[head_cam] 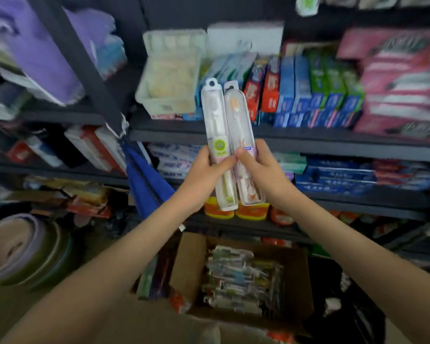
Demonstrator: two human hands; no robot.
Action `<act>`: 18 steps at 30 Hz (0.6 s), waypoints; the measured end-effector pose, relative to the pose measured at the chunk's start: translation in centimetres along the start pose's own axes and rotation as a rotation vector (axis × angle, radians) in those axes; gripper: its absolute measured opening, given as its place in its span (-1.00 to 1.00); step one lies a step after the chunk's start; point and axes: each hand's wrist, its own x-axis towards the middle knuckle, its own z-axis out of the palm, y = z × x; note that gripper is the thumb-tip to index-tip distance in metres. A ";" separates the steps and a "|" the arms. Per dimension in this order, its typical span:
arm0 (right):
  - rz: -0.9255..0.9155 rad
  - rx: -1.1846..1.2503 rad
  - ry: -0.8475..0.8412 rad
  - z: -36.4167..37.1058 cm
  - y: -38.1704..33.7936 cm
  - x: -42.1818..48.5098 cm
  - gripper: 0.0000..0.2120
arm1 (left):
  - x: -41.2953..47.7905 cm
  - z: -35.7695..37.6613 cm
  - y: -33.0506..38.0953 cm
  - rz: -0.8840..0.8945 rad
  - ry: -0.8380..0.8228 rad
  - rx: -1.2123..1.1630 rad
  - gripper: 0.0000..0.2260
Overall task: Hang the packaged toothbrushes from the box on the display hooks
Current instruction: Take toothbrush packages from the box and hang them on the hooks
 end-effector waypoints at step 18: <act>-0.338 0.075 0.115 3.8 -16.6 7.3 -0.77 | 9.1 -8.2 17.1 0.382 -0.285 0.031 -0.78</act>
